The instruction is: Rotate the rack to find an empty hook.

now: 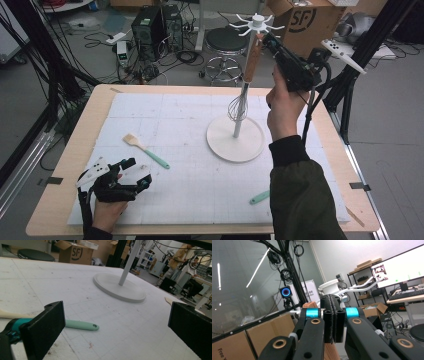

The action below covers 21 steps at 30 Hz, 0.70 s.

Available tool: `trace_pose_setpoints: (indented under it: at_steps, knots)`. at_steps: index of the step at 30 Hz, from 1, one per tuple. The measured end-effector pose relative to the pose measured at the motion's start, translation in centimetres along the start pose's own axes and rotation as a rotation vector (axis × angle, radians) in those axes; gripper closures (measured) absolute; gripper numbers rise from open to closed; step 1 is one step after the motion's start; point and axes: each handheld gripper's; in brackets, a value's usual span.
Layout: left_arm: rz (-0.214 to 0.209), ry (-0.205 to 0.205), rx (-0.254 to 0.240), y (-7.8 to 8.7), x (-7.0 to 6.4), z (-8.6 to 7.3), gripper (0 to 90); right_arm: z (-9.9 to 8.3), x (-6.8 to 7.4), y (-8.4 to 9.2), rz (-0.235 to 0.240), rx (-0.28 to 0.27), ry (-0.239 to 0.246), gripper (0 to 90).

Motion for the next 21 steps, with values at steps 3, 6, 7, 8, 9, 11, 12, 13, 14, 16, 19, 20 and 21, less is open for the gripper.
trace_pose_setpoints:
  at_steps: [3,6,7,8,9,11,12,13,14,16,19,20,21]
  knots:
    - [0.003,-0.003,-0.001,0.1,0.0,0.0,1.7,-0.2,0.4,-0.2,0.000,-0.003,0.002,90.0]
    - [0.001,-0.004,0.000,0.1,0.0,0.0,1.7,-0.4,0.7,-0.3,0.007,-0.008,0.003,90.0]
    - [0.002,-0.002,-0.003,0.1,0.0,0.0,1.7,-0.4,0.9,-0.3,0.010,-0.006,0.004,90.0]
    - [0.000,-0.004,-0.001,0.1,0.0,0.1,1.7,-0.5,1.0,-0.3,0.011,-0.008,0.005,90.0]
    - [-0.005,-0.001,-0.003,0.0,0.0,0.0,1.7,-0.6,1.1,-0.2,0.014,-0.005,0.008,90.0]
    - [-0.006,-0.005,-0.001,-0.1,-0.1,0.1,1.7,-0.7,1.3,0.0,0.018,-0.007,0.020,90.0]
    - [-0.007,-0.003,0.000,-0.1,-0.2,0.0,1.7,-0.7,1.3,0.2,0.019,-0.004,0.028,90.0]
    - [-0.009,-0.005,0.002,-0.2,-0.2,0.0,1.7,-0.7,1.4,0.3,0.019,-0.004,0.027,90.0]
    - [-0.010,-0.006,0.003,-0.2,-0.2,0.0,1.7,-0.7,1.4,0.4,0.017,-0.009,0.032,90.0]
    - [-0.007,-0.007,0.001,-0.2,-0.2,0.0,1.7,-0.7,1.3,0.8,0.019,-0.007,0.032,90.0]
    - [-0.007,-0.007,0.003,-0.1,-0.2,0.0,1.7,-0.6,1.3,1.4,0.011,-0.011,0.056,90.0]
    - [-0.008,-0.007,0.003,-0.1,-0.2,0.0,1.7,-0.6,1.2,1.7,0.014,-0.013,0.060,90.0]
    - [-0.007,-0.009,0.003,-0.2,-0.2,0.0,1.7,-0.6,1.1,1.9,0.014,-0.022,0.064,90.0]
Point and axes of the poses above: each handheld gripper's, and its own axes: y roughly backward along the jaws, z roughly out of its top, x roughly to its left, and after that the axes turned 11 degrees about -z, right-handed
